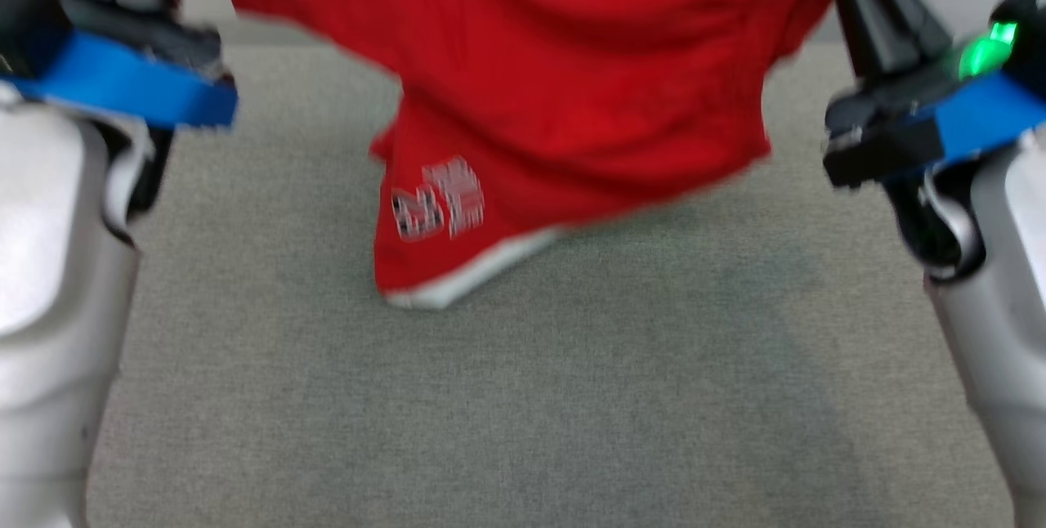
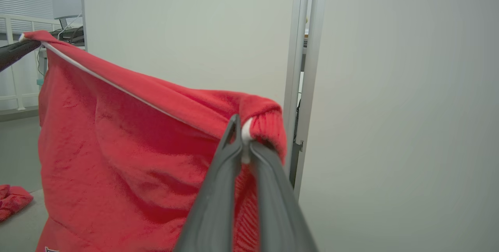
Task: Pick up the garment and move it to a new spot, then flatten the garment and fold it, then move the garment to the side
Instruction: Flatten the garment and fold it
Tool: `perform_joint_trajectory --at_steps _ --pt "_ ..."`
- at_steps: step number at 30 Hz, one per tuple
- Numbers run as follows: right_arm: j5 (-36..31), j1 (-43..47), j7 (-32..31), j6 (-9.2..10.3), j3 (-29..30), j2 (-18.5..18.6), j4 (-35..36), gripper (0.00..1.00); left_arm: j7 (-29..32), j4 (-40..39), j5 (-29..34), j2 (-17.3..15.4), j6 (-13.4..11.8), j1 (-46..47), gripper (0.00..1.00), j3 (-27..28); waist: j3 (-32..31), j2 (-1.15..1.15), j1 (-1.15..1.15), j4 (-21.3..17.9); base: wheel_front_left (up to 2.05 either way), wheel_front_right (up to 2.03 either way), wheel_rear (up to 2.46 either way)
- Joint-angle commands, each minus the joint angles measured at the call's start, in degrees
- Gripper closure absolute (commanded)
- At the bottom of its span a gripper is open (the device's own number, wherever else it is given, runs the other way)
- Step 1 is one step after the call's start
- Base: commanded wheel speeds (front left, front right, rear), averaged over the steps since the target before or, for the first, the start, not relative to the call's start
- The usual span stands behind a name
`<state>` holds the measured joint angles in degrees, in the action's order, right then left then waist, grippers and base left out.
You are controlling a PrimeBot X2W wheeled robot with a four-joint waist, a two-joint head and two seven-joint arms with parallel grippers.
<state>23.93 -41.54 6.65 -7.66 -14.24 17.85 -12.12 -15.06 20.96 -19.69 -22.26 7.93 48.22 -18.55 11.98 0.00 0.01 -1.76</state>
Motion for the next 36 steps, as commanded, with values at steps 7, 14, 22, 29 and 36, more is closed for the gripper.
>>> perform_joint_trajectory --at_steps 7,14,22,29,36 --pt "-5.4 -16.0 6.3 0.31 0.2 0.7 -11.7 1.0 -0.1 2.9 2.5 2.0 -2.1 12.6 1.0 5.6 6.5 0.0 -0.01 2.7 0.0 0.0 0.0" --pt "-4.8 -11.3 8.4 0.52 -1.2 0.8 -19.0 1.0 -0.2 3.7 3.3 5.5 -1.7 0.1 1.0 9.4 5.8 0.0 -0.01 3.4 0.0 0.0 0.0" --pt "1.4 10.2 8.6 0.6 -3.7 -0.6 -19.9 1.0 -0.2 7.9 3.2 12.9 -1.4 -26.0 1.0 15.2 2.9 0.0 -0.01 4.1 0.0 0.0 0.0" --pt "5.9 28.0 8.7 0.61 -2.9 -2.8 -17.9 1.0 -0.2 8.3 4.4 17.0 -1.3 -41.4 1.0 18.7 -2.2 0.0 -0.01 4.6 0.0 0.0 0.0" --pt "7.5 39.1 8.7 0.6 -6.6 -2.5 -15.4 1.0 -0.2 8.7 5.1 18.4 -1.0 -51.1 1.0 18.5 -7.3 0.0 -0.01 4.3 0.0 0.0 0.0"
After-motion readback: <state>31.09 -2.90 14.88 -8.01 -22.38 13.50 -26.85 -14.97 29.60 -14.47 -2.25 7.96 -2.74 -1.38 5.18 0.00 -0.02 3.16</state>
